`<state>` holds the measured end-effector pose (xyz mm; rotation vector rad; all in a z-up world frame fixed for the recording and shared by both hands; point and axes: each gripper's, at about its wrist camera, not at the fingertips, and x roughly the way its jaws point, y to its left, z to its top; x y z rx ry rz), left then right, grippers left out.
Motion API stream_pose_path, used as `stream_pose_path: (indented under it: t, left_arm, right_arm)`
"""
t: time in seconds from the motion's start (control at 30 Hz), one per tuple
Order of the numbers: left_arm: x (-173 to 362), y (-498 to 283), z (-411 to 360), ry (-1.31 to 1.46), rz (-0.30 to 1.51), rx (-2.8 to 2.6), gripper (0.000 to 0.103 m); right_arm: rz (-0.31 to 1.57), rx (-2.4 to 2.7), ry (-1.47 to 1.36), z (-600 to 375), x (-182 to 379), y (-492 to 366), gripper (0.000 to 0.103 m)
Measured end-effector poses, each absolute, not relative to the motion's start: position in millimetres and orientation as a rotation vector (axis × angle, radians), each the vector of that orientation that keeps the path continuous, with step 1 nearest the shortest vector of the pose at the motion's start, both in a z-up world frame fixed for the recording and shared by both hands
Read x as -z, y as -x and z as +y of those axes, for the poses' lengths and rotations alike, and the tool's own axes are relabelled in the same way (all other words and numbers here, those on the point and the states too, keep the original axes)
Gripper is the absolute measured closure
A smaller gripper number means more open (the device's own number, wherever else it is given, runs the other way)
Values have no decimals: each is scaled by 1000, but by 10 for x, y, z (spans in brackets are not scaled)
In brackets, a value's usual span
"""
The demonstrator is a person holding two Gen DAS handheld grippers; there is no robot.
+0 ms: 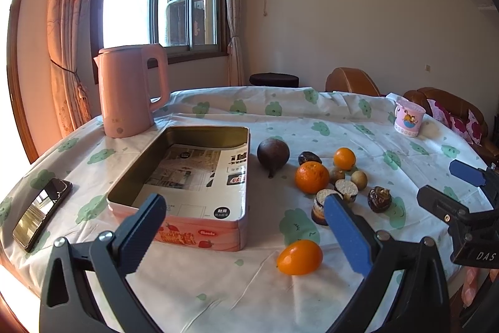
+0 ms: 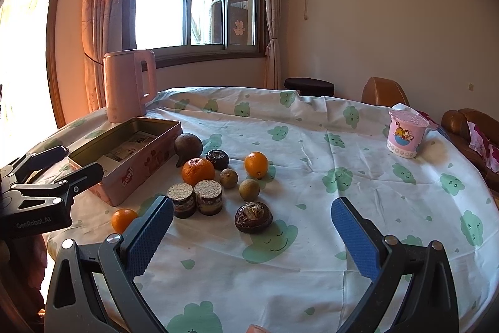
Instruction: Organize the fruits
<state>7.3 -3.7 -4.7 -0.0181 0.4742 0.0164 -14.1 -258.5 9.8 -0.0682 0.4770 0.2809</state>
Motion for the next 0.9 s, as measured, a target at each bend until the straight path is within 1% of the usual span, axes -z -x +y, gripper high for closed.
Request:
stream_pose_path:
  t: [0.9]
  left_arm:
    - [47, -75, -41, 19, 473, -18, 0]
  right_arm:
    - [477, -285, 67, -2558, -88, 164, 1]
